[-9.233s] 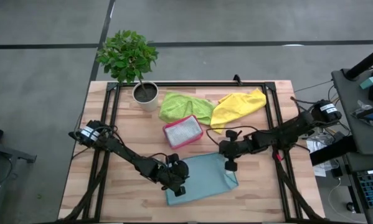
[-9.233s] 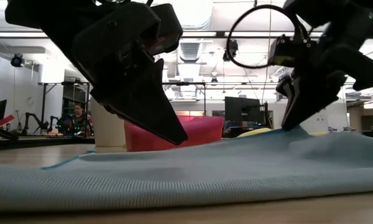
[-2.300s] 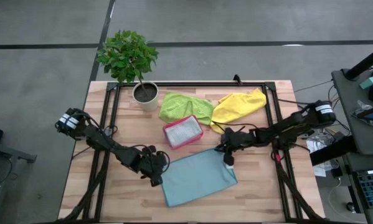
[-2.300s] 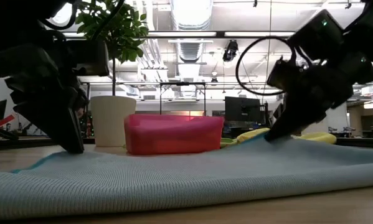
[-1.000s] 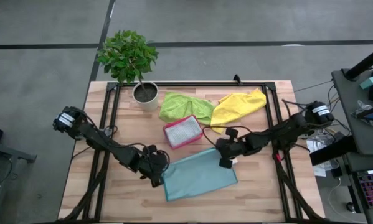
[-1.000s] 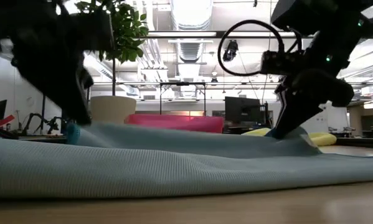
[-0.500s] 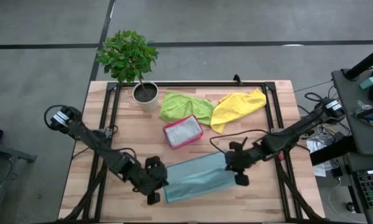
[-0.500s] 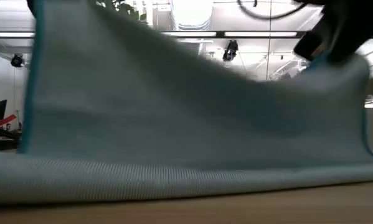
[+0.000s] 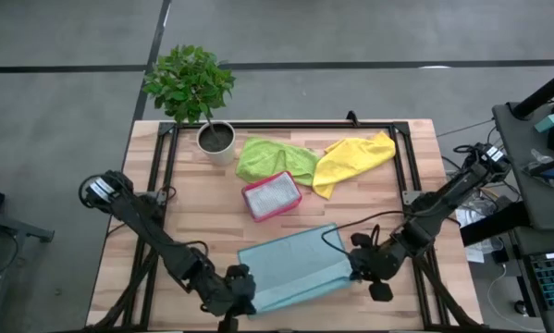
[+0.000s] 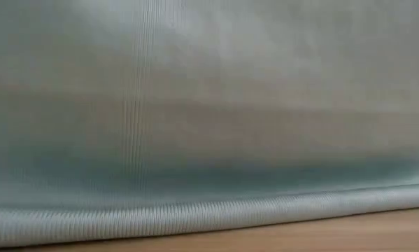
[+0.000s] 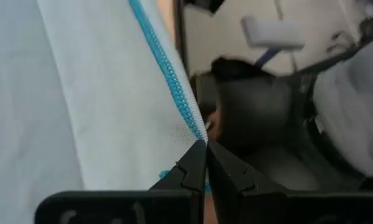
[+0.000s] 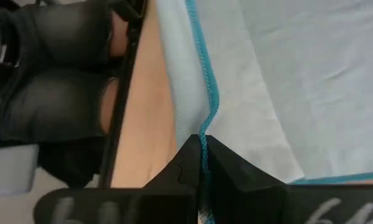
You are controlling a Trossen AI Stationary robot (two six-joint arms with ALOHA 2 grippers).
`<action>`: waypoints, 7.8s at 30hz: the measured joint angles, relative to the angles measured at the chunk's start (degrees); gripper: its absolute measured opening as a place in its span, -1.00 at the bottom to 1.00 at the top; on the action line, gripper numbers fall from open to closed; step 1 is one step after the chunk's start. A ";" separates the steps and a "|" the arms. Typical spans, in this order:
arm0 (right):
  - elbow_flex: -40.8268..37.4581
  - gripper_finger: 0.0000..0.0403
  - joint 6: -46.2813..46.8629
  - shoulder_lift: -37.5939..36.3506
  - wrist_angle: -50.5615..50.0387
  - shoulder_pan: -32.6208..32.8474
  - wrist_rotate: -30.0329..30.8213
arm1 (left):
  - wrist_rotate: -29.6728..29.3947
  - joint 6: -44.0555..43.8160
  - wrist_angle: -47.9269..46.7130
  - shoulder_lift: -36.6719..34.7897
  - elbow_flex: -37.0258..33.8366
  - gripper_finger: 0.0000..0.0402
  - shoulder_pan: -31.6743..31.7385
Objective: Fold microfiber towels
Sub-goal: Fold the blue microfiber cloth
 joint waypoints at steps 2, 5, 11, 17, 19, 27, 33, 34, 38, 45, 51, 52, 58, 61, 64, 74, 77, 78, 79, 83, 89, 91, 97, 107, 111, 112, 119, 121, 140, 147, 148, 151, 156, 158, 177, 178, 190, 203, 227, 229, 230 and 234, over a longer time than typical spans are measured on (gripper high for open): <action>-0.16 -0.96 -0.03 0.09 -0.10 -0.11 2.31 | 0.33 0.04 -2.12 1.06 -0.17 -1.00 0.02; -0.35 -0.96 -0.98 0.92 -1.30 -1.47 6.88 | -3.52 -0.84 -8.49 1.25 -1.28 -1.00 0.75; -0.75 -0.96 -4.05 5.06 -3.90 -6.54 13.59 | -13.86 -1.72 -17.81 1.29 -2.81 -1.00 2.96; -0.73 -0.96 -10.48 9.24 -3.46 -12.23 17.83 | -14.15 -1.65 -24.36 1.29 -2.82 -1.00 5.20; -0.73 -0.96 -12.48 10.18 -3.47 -14.04 17.82 | -14.34 -1.66 -26.32 1.29 -2.82 -1.00 5.68; -0.73 -0.96 -15.34 12.35 -3.51 -17.88 17.80 | -14.55 0.19 -29.04 1.29 -4.16 -1.00 7.34; -0.73 -0.96 -15.44 12.35 -3.47 -18.23 17.80 | -14.80 0.34 -26.78 1.29 -7.97 -1.00 8.18; -0.73 -0.96 -15.43 12.35 -3.46 -18.23 17.80 | -14.80 0.36 -26.13 1.29 -8.42 -1.00 8.20; -0.73 -0.96 -15.25 12.39 -3.47 -18.23 17.80 | -15.81 0.92 -23.20 1.29 -10.40 -1.00 8.20; -0.73 -0.96 -15.28 12.39 -3.49 -18.62 18.24 | -18.30 3.05 -22.31 1.29 -11.41 -1.00 8.26; -0.73 -0.96 -15.28 12.39 -3.21 -19.21 18.51 | -18.39 2.86 -22.54 1.29 -11.41 -1.00 8.41; -0.73 -0.96 -15.28 12.39 -3.19 -19.25 18.92 | -18.39 2.84 -22.54 1.29 -11.41 -1.00 8.41; -0.73 -0.96 -15.24 12.39 -3.02 -19.45 19.74 | -18.39 2.78 -22.56 1.29 -11.39 -1.00 8.50; -0.73 -0.96 -14.40 12.39 -2.77 -19.45 20.38 | -18.39 1.74 -22.56 1.29 -11.39 -1.00 8.52; -0.73 -0.95 -13.47 12.39 -2.78 -19.45 21.25 | -18.37 1.29 -22.58 1.28 -11.39 -1.00 8.52; -0.73 -0.64 -13.21 12.38 -2.85 -19.45 21.48 | -17.53 1.93 -22.71 0.76 -11.37 -0.93 8.52; -0.73 -0.54 -13.16 12.01 -3.37 -19.45 21.46 | -17.51 2.88 -23.29 0.50 -11.37 -0.78 8.52; -0.71 -0.51 -13.00 11.84 -3.85 -19.45 21.33 | -17.51 2.86 -23.62 0.41 -11.34 -0.72 8.52; -0.56 -0.49 -12.67 11.59 -4.45 -19.45 21.11 | -17.51 2.86 -24.24 0.31 -11.34 -0.66 8.54; 0.02 -0.42 -10.18 10.20 -7.06 -19.30 20.68 | -17.46 2.88 -27.37 0.04 -10.41 -0.47 8.55; 0.43 -0.40 -3.84 7.34 -10.60 -18.96 15.06 | -16.97 3.94 -28.73 -2.09 -8.53 -0.38 8.52; 0.25 -0.40 -2.93 6.89 -10.43 -17.93 12.33 | -16.77 3.98 -27.02 -2.54 -8.24 -0.38 8.41; -0.48 -0.52 -0.19 8.47 -5.16 -11.11 8.16 | -17.54 4.67 -16.33 -1.39 -10.37 -0.38 8.28; -0.77 -0.90 7.12 16.76 0.39 -2.02 7.24 | -20.18 4.39 -13.09 5.37 -11.32 -0.38 8.32; -0.76 -0.91 8.34 21.47 0.51 -1.65 5.96 | -20.44 3.80 -13.53 7.68 -11.32 -0.38 8.55; -0.54 -0.91 8.36 22.25 0.74 -1.65 4.82 | -20.51 3.24 -13.55 7.94 -11.32 -0.38 8.58; 0.18 -0.91 8.49 23.81 0.88 -1.24 -2.90 | -20.79 2.19 -15.07 8.28 -11.15 -0.38 8.71; 0.09 -0.91 8.40 22.45 0.77 -1.12 -4.29 | -20.75 2.08 -16.15 7.81 -11.18 -0.38 8.82; -0.21 -0.91 3.76 13.79 -0.82 -4.96 12.09 | -19.29 5.90 -16.85 4.75 -8.17 -0.38 8.43; -0.62 -0.88 15.97 13.17 -4.34 -9.84 7.61 | -18.82 5.90 -10.07 4.77 -8.45 -0.38 7.01; -0.62 -0.84 17.52 12.70 -5.16 -9.99 6.52 | -18.85 5.88 -9.36 4.88 -8.47 -0.38 6.91; -0.64 -0.69 22.67 11.21 -7.93 -10.03 5.58 | -18.85 5.88 -8.55 5.05 -8.61 -0.38 6.55; -1.89 -0.33 30.54 8.70 -10.05 -9.96 5.72 | -18.87 5.85 -7.49 5.05 -9.34 -0.38 6.15; -3.09 -0.18 32.27 8.28 -9.60 -9.92 5.64 | -18.87 5.84 -6.90 5.07 -9.45 -0.38 6.09; -22.34 0.35 37.80 8.01 26.85 -9.99 3.64 | -18.99 5.83 -5.69 5.07 -10.32 -0.38 6.08; -23.44 0.34 37.40 8.05 30.24 -9.98 3.66 | -19.00 5.83 -5.63 5.07 -10.32 -0.38 6.08; -26.74 -0.22 35.66 8.22 38.62 -9.94 9.03 | -19.00 6.22 -5.80 5.07 -10.13 -0.38 6.07; -26.71 -0.95 36.73 -2.55 23.57 -10.68 8.74 | -19.01 10.80 -7.35 2.42 -10.25 -0.38 5.71; -0.17 -0.96 34.42 1.34 -13.22 -13.34 9.11 | -21.64 12.30 8.40 14.18 -11.17 -0.38 8.18; 1.75 -0.96 33.83 4.69 -10.90 -13.33 8.76 | -21.77 13.62 9.38 14.45 -11.17 -0.38 8.20; 2.92 -0.96 33.52 6.37 -9.90 -13.33 8.73 | -21.73 13.95 9.48 14.45 -11.17 -0.38 8.20; 8.24 -0.96 31.77 12.94 -8.93 -13.42 9.12 | -21.74 14.35 9.59 14.47 -11.21 -0.38 8.20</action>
